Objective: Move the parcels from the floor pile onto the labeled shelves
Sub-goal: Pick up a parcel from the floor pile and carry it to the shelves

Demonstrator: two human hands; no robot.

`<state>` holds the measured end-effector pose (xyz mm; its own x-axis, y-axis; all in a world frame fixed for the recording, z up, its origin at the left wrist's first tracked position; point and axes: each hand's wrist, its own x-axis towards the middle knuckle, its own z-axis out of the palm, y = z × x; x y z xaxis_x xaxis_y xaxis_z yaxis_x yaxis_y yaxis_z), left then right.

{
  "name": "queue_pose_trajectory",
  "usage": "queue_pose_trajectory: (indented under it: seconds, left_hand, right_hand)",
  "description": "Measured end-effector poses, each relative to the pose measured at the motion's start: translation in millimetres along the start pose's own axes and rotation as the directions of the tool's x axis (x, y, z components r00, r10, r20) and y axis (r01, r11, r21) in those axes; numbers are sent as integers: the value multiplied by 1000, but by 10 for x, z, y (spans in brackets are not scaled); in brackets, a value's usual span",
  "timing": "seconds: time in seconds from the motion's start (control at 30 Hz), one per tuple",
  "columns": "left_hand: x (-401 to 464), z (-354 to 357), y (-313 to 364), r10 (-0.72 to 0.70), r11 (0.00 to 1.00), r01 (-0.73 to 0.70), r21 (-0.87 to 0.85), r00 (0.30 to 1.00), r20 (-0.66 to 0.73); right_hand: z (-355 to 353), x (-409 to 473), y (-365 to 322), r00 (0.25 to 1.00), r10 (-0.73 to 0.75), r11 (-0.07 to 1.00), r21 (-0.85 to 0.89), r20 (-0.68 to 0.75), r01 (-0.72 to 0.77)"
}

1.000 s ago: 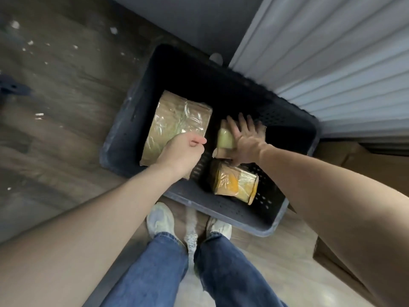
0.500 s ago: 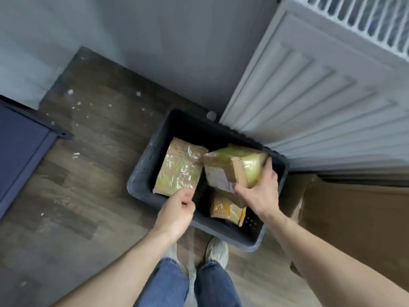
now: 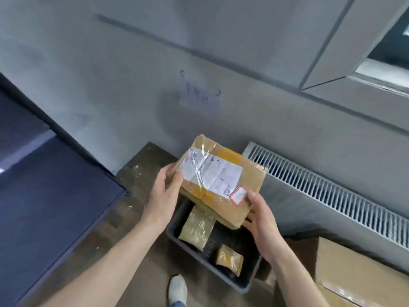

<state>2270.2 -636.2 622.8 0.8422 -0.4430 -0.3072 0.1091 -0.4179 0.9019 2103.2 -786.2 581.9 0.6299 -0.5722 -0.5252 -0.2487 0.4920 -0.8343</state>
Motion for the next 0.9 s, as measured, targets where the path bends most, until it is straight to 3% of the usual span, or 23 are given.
queue_pose_trajectory:
  seconds: [0.17, 0.37, 0.5, 0.6, 0.73, 0.9]
  left_hand:
    - [-676, -513, 892, 70, 992, -89, -87, 978, -196]
    - [-1519, -1269, 1701, 177, 967, -239, -93, 884, -432]
    - [-2074, -1707, 1946, 146, 947, -283, -152, 801, -581]
    - [-2441, -2071, 1984, 79, 920, -297, -255, 779, -621]
    - [-2992, -2560, 1862, 34, 919, -271, -287, 779, -626]
    - [-3742, -3077, 1579, 60, 928, -320, -191, 634, -771]
  right_hand:
    - [247, -771, -974, 953, -228, 970, -36, 201, 240]
    - [680, -1771, -1400, 845, -204, 960, -67, 494, 271]
    - [1143, -2383, -1244, 838, -145, 959, -133, 525, 250]
    - [1502, -2814, -1231, 791, -168, 931, -170, 588, 324]
    - [1843, -3170, -1271, 691, -202, 888, -168, 694, 429]
    - [2410, -3617, -1237, 472, -99, 896, -127, 876, 425]
